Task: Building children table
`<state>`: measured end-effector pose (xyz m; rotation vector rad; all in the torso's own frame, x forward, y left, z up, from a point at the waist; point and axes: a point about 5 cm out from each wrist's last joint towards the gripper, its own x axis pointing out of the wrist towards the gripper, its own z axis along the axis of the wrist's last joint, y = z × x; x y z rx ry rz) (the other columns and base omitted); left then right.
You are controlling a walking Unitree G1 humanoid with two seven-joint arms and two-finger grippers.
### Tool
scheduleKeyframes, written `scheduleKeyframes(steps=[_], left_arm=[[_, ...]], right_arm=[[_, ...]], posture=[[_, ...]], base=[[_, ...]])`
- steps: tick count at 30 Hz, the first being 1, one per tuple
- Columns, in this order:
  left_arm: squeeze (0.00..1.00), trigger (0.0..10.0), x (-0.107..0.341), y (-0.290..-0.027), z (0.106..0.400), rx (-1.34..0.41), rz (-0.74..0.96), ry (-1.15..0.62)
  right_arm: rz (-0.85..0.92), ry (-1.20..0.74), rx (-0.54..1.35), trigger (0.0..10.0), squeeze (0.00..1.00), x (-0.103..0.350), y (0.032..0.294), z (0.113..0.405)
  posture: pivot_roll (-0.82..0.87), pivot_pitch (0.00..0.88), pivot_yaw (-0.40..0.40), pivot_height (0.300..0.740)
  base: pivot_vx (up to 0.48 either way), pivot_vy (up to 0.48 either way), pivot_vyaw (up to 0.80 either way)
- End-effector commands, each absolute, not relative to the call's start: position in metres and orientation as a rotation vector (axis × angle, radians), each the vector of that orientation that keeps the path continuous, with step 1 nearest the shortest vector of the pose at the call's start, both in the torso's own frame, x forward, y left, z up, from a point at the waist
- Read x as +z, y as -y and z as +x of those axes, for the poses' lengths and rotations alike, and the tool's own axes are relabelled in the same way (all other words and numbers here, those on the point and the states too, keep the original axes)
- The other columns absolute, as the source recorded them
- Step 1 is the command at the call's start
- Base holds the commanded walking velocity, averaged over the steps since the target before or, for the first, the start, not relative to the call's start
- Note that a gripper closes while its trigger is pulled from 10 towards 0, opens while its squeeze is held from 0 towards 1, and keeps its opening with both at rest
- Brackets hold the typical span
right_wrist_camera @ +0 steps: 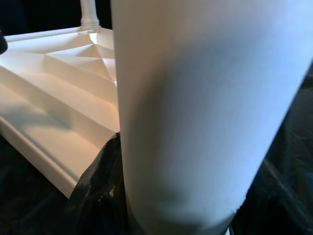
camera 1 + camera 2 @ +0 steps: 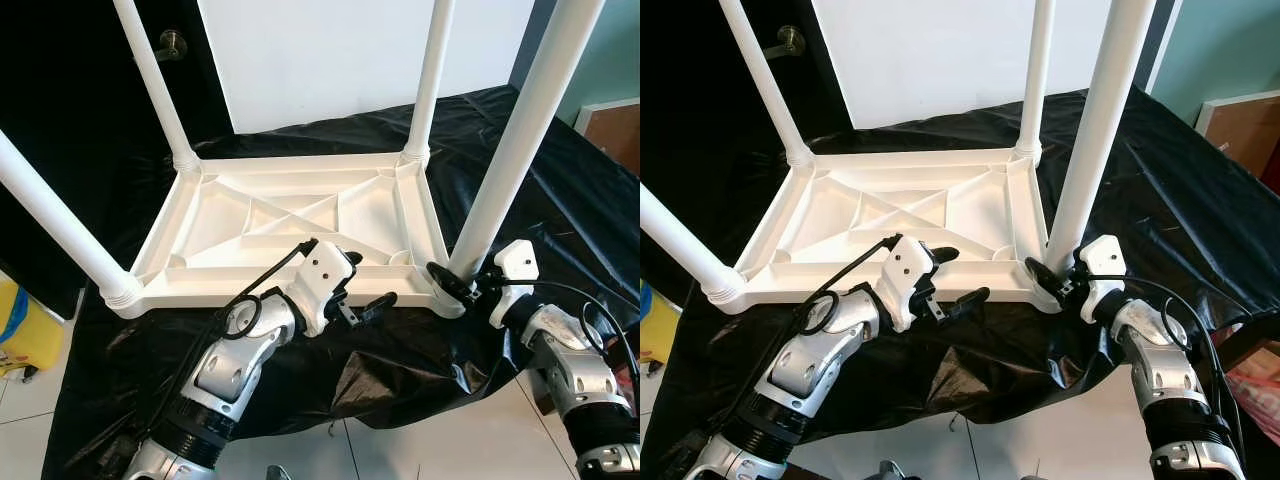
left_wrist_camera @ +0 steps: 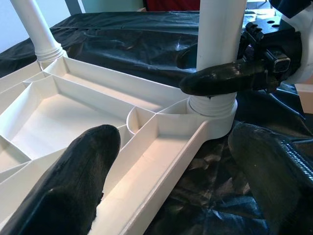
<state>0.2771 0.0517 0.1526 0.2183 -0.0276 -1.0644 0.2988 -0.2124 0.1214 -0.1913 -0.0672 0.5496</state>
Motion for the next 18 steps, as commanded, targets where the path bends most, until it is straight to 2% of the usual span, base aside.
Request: scheduleKeyframes(steps=[1,5,6,7,11,14,18], left_arm=[[0.00,10.0,0.151,-0.052,0.272,-1.128,0.212,0.010],[0.00,10.0,0.159,-0.054,0.274,-1.103,0.130,0.024],[0.00,10.0,0.159,-0.054,0.274,-1.103,0.130,0.024],[0.00,10.0,0.158,-0.057,0.274,-1.095,0.130,0.020],[0.00,10.0,0.156,-0.058,0.273,-1.091,0.138,0.014],[0.00,10.0,0.156,-0.060,0.274,-1.077,0.136,0.008],[0.00,10.0,0.156,-0.061,0.275,-1.071,0.132,0.005]], right_arm=[[-0.169,0.028,0.493,10.0,0.00,0.113,0.213,0.297],[-0.154,-0.001,0.347,10.0,0.00,0.108,0.213,0.295],[-0.154,-0.001,0.347,10.0,0.00,0.108,0.213,0.295],[-0.123,-0.007,0.246,10.0,0.00,0.104,0.208,0.291],[-0.106,-0.008,0.179,10.0,0.00,0.102,0.204,0.286],[-0.056,-0.020,0.014,10.0,0.00,0.099,0.201,0.279],[-0.031,-0.035,-0.054,10.0,0.00,0.097,0.196,0.274]], posture=[[-0.12,0.031,0.063,0.740],[-0.12,0.058,0.068,0.740],[-0.12,0.058,0.068,0.740],[-0.12,0.064,0.068,0.740],[-0.12,0.068,0.069,0.740],[-0.12,0.071,0.069,0.740],[-0.12,0.071,0.069,0.740]], base=[[0.000,0.000,0.00],[0.000,0.000,0.00],[0.000,0.000,0.00],[0.000,0.000,0.00],[0.000,0.000,0.00],[0.000,0.000,0.00],[0.000,0.000,0.00]])
